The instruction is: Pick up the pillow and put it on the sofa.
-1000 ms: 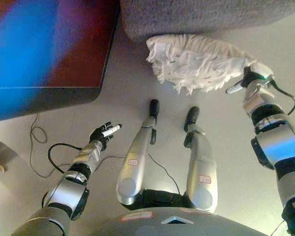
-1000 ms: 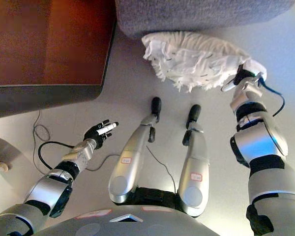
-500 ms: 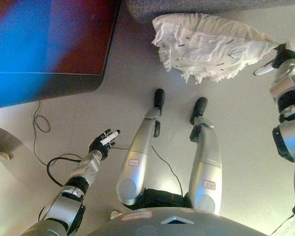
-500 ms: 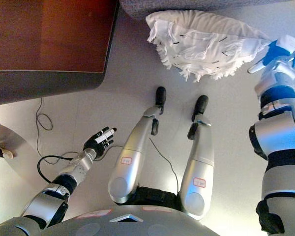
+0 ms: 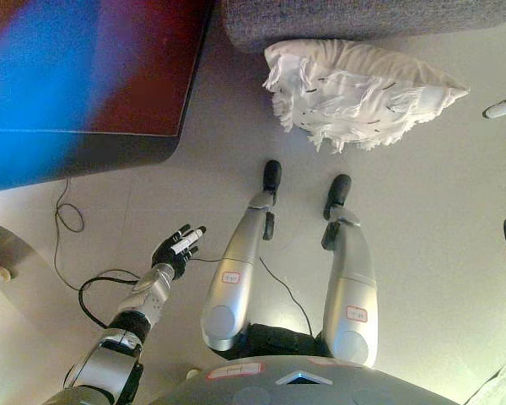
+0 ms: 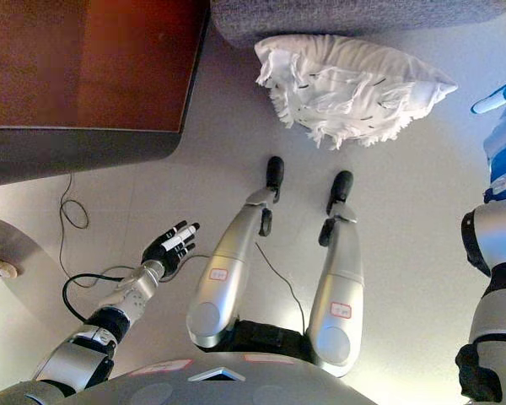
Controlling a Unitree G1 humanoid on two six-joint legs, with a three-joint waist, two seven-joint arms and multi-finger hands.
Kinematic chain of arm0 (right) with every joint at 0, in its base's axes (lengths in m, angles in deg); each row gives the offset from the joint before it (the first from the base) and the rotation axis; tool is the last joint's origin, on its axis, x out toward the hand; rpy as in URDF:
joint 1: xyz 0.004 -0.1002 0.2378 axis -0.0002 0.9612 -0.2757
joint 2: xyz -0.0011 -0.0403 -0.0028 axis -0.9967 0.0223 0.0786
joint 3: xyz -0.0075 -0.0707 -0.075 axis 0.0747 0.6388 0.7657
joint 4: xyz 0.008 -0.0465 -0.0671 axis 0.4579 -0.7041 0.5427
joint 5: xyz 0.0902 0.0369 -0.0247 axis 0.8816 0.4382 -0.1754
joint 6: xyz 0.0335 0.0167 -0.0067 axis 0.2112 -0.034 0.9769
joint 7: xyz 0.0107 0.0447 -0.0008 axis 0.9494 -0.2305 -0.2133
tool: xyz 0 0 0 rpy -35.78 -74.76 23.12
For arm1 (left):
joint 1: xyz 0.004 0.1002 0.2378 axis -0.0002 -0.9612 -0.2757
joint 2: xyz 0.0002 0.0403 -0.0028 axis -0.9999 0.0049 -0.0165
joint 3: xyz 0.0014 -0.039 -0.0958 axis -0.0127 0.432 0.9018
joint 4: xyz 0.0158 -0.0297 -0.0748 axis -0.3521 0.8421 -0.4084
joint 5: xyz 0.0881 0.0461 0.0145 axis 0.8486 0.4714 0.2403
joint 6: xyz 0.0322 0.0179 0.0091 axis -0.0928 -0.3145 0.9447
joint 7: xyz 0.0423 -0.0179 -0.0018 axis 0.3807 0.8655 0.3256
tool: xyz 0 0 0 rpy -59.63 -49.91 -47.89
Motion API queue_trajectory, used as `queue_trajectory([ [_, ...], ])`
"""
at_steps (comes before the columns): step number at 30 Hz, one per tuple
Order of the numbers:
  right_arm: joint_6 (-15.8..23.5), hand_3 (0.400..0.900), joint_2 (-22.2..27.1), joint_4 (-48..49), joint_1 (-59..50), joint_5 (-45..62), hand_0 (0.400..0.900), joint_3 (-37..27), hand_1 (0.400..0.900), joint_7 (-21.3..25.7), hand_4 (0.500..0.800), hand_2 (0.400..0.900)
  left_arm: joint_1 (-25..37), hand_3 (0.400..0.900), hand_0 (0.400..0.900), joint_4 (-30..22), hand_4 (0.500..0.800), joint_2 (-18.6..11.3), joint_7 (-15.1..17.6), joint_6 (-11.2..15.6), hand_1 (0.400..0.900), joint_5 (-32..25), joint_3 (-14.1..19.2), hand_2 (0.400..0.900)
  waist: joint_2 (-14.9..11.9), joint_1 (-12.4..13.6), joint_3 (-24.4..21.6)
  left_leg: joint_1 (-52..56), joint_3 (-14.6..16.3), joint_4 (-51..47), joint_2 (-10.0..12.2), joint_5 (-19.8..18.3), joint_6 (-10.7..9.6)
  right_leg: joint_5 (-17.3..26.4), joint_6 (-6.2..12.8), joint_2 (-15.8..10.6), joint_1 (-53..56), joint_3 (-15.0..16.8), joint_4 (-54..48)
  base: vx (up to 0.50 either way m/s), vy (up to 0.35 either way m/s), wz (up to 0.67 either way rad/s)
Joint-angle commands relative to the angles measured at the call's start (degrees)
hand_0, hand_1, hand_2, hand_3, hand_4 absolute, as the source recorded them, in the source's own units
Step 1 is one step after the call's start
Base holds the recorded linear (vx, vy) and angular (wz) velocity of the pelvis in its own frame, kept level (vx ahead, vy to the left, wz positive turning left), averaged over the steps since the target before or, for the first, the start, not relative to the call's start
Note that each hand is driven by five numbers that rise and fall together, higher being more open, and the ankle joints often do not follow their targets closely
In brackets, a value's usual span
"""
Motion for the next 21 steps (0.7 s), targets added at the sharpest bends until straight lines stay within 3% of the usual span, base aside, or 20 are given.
queue_trajectory([
  [1,0.18,0.900,7.98,2.73,-8.26,-0.53,0.900,6.06,0.900,0.16,0.800,0.900,-5.02,0.900,0.900,1.37,0.800,-2.22,2.50,-0.39,0.900,-3.15,0.21,0.900,4.13,-0.54,0.33,2.38,-0.28,-7.14,1.55,3.17,-3.11,-9.54,-2.17,2.56,-0.18,-2.19,8.27,0.04,-0.013,0.07],
  [10,0.40,0.900,4.51,3.93,-14.66,0.27,0.900,11.89,0.900,-2.65,0.800,0.900,-7.06,0.900,0.900,1.85,0.800,-1.37,0.71,-0.12,0.900,-5.89,0.93,0.900,7.48,1.29,0.33,-1.30,-0.10,-7.35,1.79,4.72,-3.74,-12.85,-3.85,3.62,-4.66,-2.06,12.41,0.06,0.018,0.05],
  [21,-0.50,0.900,0.43,5.23,-15.72,2.60,0.900,12.58,0.900,-5.96,0.800,0.900,-9.83,0.900,0.900,0.44,0.800,-1.18,-1.83,0.52,0.900,-5.53,1.83,0.900,9.78,3.51,0.33,-4.99,-0.28,-7.05,1.82,5.58,-3.90,-15.01,-5.09,4.50,-8.48,-2.24,15.26,0.03,0.006,0.02],
])
